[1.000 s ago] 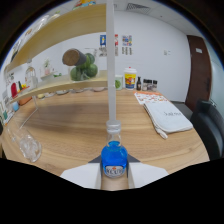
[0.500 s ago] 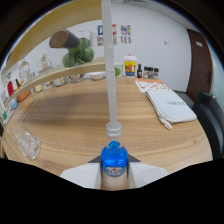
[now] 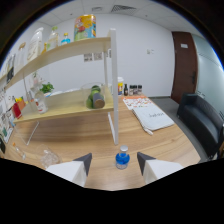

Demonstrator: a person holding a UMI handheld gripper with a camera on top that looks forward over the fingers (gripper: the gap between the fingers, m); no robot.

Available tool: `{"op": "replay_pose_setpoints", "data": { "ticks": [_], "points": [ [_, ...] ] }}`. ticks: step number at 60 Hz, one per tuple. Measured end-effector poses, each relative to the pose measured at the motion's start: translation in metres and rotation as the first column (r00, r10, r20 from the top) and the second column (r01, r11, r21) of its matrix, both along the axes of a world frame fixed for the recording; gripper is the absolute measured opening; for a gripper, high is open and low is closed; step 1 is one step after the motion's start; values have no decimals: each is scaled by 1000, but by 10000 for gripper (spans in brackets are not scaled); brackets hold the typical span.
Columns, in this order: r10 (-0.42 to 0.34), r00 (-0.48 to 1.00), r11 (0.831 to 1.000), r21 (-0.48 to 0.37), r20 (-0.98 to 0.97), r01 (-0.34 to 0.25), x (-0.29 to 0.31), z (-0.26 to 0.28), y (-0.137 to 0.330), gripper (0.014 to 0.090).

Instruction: Make me a cup of Mount Fuji.

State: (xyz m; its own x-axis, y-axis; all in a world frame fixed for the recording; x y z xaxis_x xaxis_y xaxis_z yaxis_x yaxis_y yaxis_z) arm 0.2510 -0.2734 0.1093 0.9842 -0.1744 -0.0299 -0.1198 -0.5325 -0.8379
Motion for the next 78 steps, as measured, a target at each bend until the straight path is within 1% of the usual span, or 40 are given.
{"op": "replay_pose_setpoints", "data": {
  "ticks": [4, 7, 13, 19, 25, 31, 37, 43, 48, 51, 54, 58, 61, 71, 75, 78],
  "points": [
    [6, 1000, 1000, 27, -8, -6, -24, 22, -7, 846],
    [22, 999, 998, 51, -23, -21, -48, 36, -11, 847],
    [48, 998, 996, 79, -43, -44, -98, 50, -15, 846],
    [70, 996, 996, 49, -46, -68, -146, 49, -16, 843],
    [73, 995, 997, -5, -72, -74, -191, 63, -14, 843],
    [98, 993, 995, -29, -72, -100, -230, 97, -7, 841],
    [128, 990, 991, -21, -67, -130, -262, 148, 6, 843],
    [155, 986, 988, 23, -63, -154, -287, 197, 24, 846],
    [172, 985, 981, 102, -33, -168, -299, 242, 47, 844],
    [175, 985, 970, 172, 4, -173, -303, 266, 65, 843],
    [172, 984, 960, 217, 40, -176, -305, 279, 83, 844],
    [177, 982, 943, 276, 60, -186, -308, 295, 105, 842],
    [173, 983, 935, 303, 66, -185, -311, 295, 121, 816],
    [186, 981, 926, 323, 62, -196, -317, 282, 161, 761],
    [181, 978, 924, 322, 108, -206, -317, 278, 172, 710],
    [180, 974, 916, 337, 136, -216, -319, 278, 178, 640]
  ]
}}
